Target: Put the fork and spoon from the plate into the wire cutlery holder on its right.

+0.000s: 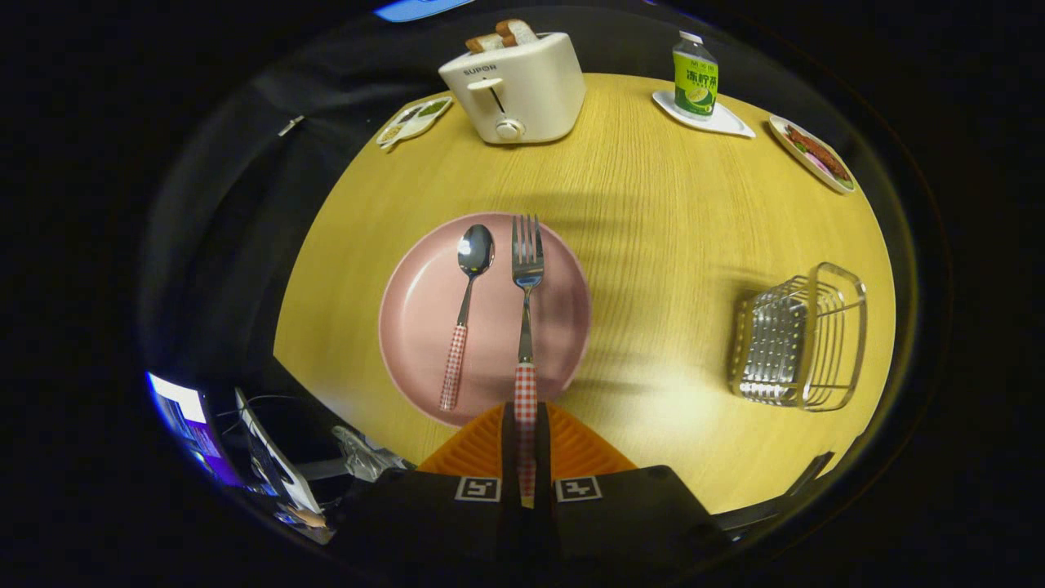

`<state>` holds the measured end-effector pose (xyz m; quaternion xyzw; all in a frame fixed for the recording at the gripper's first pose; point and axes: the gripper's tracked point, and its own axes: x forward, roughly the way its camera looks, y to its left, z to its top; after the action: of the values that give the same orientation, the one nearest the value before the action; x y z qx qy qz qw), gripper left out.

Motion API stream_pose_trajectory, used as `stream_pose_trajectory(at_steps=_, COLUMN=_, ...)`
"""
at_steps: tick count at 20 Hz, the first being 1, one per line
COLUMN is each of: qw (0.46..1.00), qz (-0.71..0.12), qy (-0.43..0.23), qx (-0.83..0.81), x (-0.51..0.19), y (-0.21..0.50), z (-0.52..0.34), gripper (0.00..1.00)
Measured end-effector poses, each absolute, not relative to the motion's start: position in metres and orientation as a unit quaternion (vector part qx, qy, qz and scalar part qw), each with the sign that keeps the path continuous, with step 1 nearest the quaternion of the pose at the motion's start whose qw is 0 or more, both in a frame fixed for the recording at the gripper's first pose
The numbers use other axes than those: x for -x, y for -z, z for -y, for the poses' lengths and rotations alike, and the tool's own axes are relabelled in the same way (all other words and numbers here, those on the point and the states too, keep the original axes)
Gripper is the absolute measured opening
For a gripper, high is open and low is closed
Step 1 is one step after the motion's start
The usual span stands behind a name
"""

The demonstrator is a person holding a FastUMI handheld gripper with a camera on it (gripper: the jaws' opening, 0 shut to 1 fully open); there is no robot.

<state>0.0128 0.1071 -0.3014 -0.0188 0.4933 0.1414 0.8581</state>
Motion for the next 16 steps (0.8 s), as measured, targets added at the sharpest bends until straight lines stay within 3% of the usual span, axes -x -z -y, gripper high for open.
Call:
stream_pose_trajectory(at_steps=7, qw=0.842, qz=-0.5, qy=-0.178, qx=0.097, x=0.024, y=0.229, z=-0.014, gripper=0.1)
stream_pose_trajectory(at_steps=16, qw=0.763, qz=-0.597, qy=-0.17, qx=0.18, x=0.04, y=0.206, z=0.097, gripper=0.09)
